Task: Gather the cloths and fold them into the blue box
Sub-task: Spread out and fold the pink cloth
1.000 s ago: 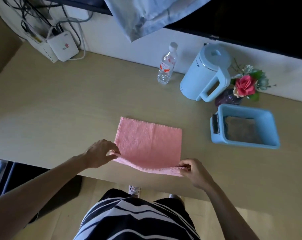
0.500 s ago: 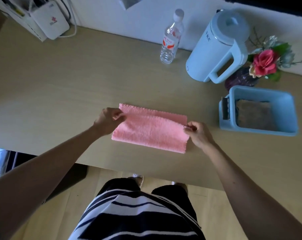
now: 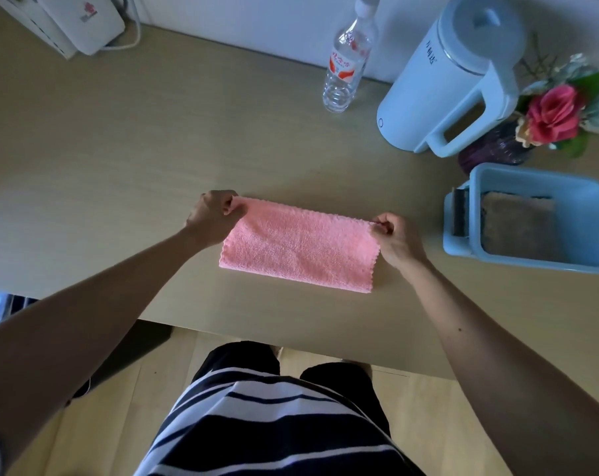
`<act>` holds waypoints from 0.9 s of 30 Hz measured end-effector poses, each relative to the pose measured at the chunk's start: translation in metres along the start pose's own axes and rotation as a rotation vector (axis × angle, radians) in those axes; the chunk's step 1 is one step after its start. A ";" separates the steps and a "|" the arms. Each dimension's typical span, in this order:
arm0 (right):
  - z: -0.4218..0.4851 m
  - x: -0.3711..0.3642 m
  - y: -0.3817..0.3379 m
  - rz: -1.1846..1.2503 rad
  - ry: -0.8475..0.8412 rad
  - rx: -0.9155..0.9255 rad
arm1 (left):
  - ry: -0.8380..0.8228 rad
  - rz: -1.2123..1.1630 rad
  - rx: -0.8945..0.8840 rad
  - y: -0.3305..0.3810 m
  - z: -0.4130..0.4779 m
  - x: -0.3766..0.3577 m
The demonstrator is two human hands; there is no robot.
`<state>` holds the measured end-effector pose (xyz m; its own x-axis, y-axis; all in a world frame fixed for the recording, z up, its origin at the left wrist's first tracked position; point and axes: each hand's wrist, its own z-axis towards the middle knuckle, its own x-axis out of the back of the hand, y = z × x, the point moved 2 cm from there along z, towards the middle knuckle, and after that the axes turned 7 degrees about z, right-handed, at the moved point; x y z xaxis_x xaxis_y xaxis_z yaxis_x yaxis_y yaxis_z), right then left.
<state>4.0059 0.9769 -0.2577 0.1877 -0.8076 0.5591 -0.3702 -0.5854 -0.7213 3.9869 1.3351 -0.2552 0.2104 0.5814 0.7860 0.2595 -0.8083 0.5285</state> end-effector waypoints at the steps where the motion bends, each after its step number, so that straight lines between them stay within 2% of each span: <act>1: 0.001 -0.001 0.000 0.001 0.020 -0.012 | 0.008 0.016 0.010 0.000 0.001 -0.002; 4: -0.005 -0.004 0.001 -0.080 0.120 0.027 | 0.142 0.166 -0.044 0.006 -0.001 -0.007; 6: -0.017 -0.010 -0.002 -0.240 0.237 0.209 | 0.246 0.330 -0.193 0.016 -0.012 -0.015; 7: -0.025 -0.017 -0.006 -0.292 0.253 0.303 | 0.262 0.371 -0.284 0.023 -0.019 -0.023; 9: -0.034 -0.040 -0.011 -0.362 0.151 0.395 | 0.190 0.406 -0.417 0.038 -0.033 -0.047; 12: -0.050 -0.082 -0.010 -0.477 -0.131 0.358 | 0.041 0.400 -0.425 0.042 -0.051 -0.092; 14: -0.058 -0.097 0.002 -0.566 -0.208 0.342 | 0.011 0.394 -0.356 0.033 -0.060 -0.112; 17: -0.067 -0.091 0.025 -0.676 -0.182 0.342 | 0.020 0.429 -0.295 0.016 -0.068 -0.117; 21: -0.074 -0.066 0.044 -0.780 -0.171 0.279 | 0.007 0.490 -0.364 0.007 -0.063 -0.108; 24: -0.090 -0.051 0.050 -0.799 -0.142 0.311 | -0.007 0.546 -0.488 0.012 -0.028 -0.096; 27: -0.109 -0.050 0.041 -0.844 -0.155 0.319 | -0.058 0.764 -0.659 0.032 0.015 -0.079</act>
<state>3.8821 1.0010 -0.2702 0.4107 -0.0894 0.9074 0.2099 -0.9592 -0.1895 3.9932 1.2643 -0.3053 0.1523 -0.1236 0.9806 -0.5327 -0.8460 -0.0239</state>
